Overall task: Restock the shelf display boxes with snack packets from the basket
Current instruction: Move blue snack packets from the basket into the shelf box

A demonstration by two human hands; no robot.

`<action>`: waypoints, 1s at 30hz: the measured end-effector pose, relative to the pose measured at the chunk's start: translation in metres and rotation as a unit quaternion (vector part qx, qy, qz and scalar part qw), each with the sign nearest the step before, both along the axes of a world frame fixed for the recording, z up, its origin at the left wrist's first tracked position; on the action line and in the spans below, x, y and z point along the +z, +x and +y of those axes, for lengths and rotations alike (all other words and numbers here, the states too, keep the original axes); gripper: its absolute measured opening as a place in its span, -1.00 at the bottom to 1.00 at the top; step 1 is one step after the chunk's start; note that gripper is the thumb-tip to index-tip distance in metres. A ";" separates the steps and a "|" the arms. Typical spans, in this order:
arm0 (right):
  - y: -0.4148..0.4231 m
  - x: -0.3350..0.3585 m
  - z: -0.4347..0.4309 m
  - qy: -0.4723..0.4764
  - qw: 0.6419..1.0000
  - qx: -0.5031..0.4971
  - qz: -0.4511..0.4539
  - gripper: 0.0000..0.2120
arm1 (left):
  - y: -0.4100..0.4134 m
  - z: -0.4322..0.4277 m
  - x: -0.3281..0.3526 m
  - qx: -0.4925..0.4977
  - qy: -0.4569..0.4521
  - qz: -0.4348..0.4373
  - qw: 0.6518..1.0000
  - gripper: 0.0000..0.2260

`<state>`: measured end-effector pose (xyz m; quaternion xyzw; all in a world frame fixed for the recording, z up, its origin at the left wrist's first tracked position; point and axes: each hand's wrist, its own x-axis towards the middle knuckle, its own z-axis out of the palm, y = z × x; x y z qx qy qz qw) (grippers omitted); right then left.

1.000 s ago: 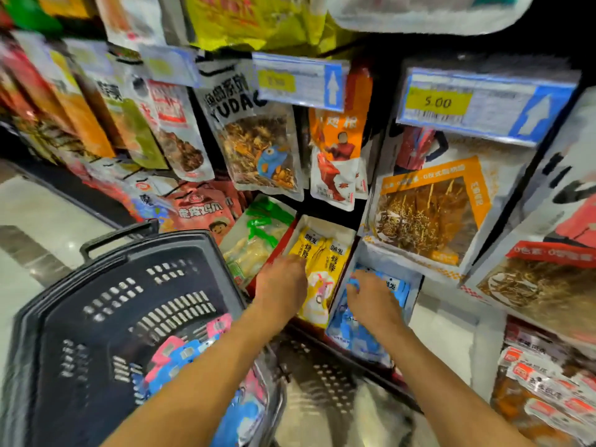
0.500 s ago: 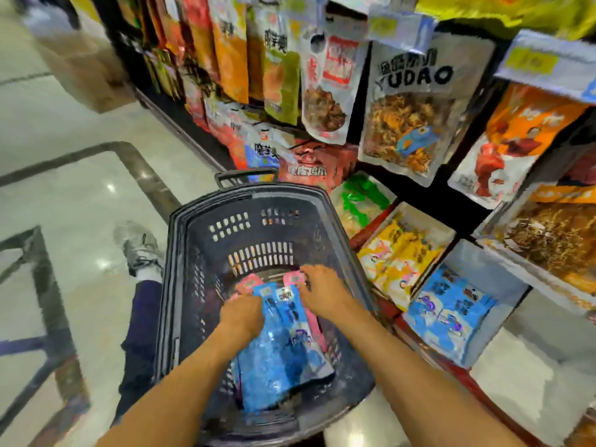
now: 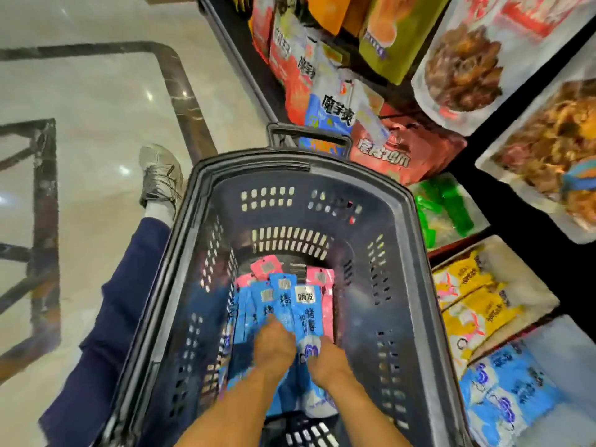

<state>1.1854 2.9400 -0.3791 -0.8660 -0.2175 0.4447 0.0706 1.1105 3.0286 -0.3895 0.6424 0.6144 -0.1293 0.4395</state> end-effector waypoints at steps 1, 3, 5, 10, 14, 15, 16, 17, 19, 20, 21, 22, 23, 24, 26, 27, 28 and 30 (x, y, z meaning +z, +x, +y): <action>0.001 -0.006 0.001 -0.002 1.000 -0.005 0.000 -0.62 | 0.002 0.000 -0.004 0.012 0.005 0.001 1.000 -0.51; 0.002 -0.015 0.004 -0.004 1.000 -0.018 0.003 -0.60 | 0.003 0.000 -0.011 0.026 0.033 0.003 0.999 -0.39; 0.002 -0.023 0.005 0.002 0.999 -0.031 -0.008 -0.53 | 0.004 0.002 -0.018 0.036 0.051 0.002 0.998 -0.36; -0.003 -0.039 0.007 0.013 0.997 -0.079 -0.011 -0.43 | 0.004 0.003 -0.027 0.051 0.042 0.006 0.998 -0.49; -0.006 -0.039 0.007 -0.009 0.994 -0.105 -0.026 -0.44 | 0.006 0.001 -0.024 0.047 0.034 0.063 0.996 -0.58; -0.008 -0.038 0.006 -0.013 0.993 -0.114 -0.031 -0.43 | 0.006 0.001 -0.023 0.036 0.027 0.071 0.997 -0.65; -0.009 -0.036 0.006 -0.012 0.992 -0.124 -0.035 -0.43 | 0.005 -0.001 -0.022 0.022 0.019 0.075 0.997 -0.72; -0.010 -0.033 0.006 -0.013 0.990 -0.132 -0.037 -0.43 | 0.003 -0.002 -0.020 0.006 0.015 0.075 0.997 -0.78; -0.012 -0.027 0.006 -0.013 0.990 -0.137 -0.025 -0.46 | -0.004 -0.003 -0.013 -0.017 0.022 0.072 0.997 -0.84; -0.014 -0.025 0.005 -0.010 0.991 -0.135 -0.017 -0.48 | -0.007 -0.001 -0.007 -0.022 0.034 0.072 0.997 -0.86; -0.015 -0.024 0.005 -0.006 0.990 -0.138 -0.010 -0.49 | -0.009 0.003 0.001 -0.026 0.054 0.073 0.996 -0.86; -0.016 -0.024 0.005 0.009 0.989 -0.148 -0.006 -0.48 | -0.010 0.008 0.010 -0.032 0.082 0.073 0.993 -0.85; -0.018 -0.024 0.005 0.027 0.986 -0.162 0.000 -0.45 | -0.011 0.014 0.016 -0.049 0.121 0.076 0.989 -0.83; -0.020 -0.027 0.005 0.045 0.982 -0.184 0.009 -0.44 | -0.012 0.020 0.023 -0.077 0.159 0.074 0.982 -0.80; -0.022 -0.048 0.001 0.080 0.967 -0.240 0.034 -0.44 | -0.017 0.032 0.031 -0.136 0.202 0.069 0.967 -0.78; -0.021 -0.065 -0.003 0.088 0.961 -0.258 0.045 -0.46 | -0.021 0.035 0.031 -0.157 0.199 0.076 0.964 -0.77; -0.021 -0.077 -0.006 0.091 0.956 -0.272 0.056 -0.48 | -0.026 0.035 0.030 -0.177 0.188 0.086 0.962 -0.73; -0.023 -0.065 -0.007 0.098 0.948 -0.294 0.068 -0.57 | -0.037 0.027 0.014 -0.201 0.161 0.095 0.961 -0.70</action>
